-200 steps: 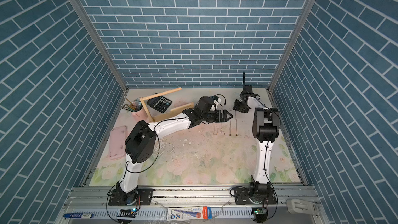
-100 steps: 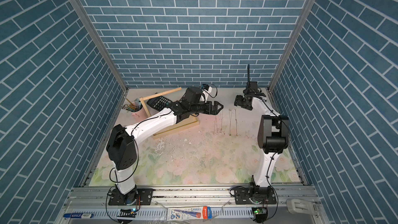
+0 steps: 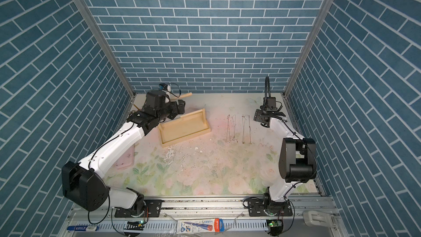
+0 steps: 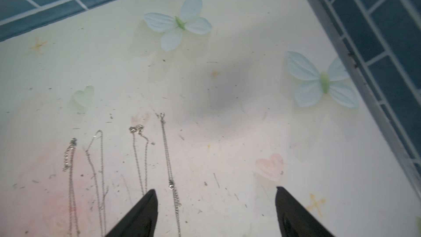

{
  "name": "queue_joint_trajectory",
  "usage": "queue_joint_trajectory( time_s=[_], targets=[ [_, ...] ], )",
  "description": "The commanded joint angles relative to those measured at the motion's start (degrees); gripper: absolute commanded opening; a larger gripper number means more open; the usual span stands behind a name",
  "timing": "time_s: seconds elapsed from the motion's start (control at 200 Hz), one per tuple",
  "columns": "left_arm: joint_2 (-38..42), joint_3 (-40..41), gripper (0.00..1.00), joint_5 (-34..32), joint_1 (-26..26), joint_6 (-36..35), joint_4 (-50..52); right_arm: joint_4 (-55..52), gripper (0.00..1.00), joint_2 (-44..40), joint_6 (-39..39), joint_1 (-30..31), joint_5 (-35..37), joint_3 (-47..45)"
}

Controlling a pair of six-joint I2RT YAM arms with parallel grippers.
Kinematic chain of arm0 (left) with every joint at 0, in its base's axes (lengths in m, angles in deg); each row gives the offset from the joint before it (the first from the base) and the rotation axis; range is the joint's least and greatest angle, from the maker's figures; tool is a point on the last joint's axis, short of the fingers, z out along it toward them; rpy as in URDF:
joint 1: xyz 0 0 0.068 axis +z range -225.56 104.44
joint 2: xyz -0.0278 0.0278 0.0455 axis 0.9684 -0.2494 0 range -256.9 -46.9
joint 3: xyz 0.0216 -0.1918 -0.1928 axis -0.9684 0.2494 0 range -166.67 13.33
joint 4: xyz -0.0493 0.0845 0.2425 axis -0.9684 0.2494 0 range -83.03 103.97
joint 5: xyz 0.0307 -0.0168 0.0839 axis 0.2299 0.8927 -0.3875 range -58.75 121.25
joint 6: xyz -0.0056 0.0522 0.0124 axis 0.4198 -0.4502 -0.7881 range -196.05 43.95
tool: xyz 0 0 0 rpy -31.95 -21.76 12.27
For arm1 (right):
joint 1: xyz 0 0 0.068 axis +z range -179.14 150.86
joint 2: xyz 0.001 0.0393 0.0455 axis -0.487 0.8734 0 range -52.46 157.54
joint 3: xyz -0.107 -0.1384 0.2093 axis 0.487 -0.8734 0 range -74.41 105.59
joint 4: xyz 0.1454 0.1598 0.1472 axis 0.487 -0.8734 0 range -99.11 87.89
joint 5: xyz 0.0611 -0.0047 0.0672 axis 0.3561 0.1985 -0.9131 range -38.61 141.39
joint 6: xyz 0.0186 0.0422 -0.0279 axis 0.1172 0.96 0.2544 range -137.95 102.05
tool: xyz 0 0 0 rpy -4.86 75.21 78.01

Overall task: Take the necklace off the jewelry display stand
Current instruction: Reset both arms

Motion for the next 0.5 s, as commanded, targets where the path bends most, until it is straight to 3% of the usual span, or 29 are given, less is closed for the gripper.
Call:
queue_joint_trajectory(
  time_s=[0.0, 0.165, 0.225, 0.285, 0.4, 0.495],
  targets=[
    [3.8, 3.9, 0.99, -8.8, 7.2, 0.1, 1.9, 5.7, 0.82, -2.9, 1.5, -0.1, 9.5, -2.8],
    [7.7, 14.7, 0.99, -14.7, 16.1, 1.4, -3.9, 15.2, 0.83, -6.2, 1.4, -0.1, 15.8, -10.8],
    [9.2, 19.0, 0.99, -15.6, 18.2, 1.7, -6.6, 18.6, 0.88, -7.4, 1.2, -0.1, 17.2, -13.7],
    [10.6, 23.0, 0.99, -19.2, 18.8, 0.8, -9.7, 22.2, 0.94, -8.4, -0.5, 0.0, 17.6, -16.2],
    [11.5, 28.2, 0.99, -24.5, 19.1, -1.1, -16.9, 27.8, 0.95, -9.7, -4.1, 0.0, 20.5, -20.0],
    [10.5, 31.1, 0.99, -25.1, 21.5, -0.7, -20.9, 31.3, 0.95, -10.0, -5.7, 0.0, 21.3, -22.0]
  ],
)
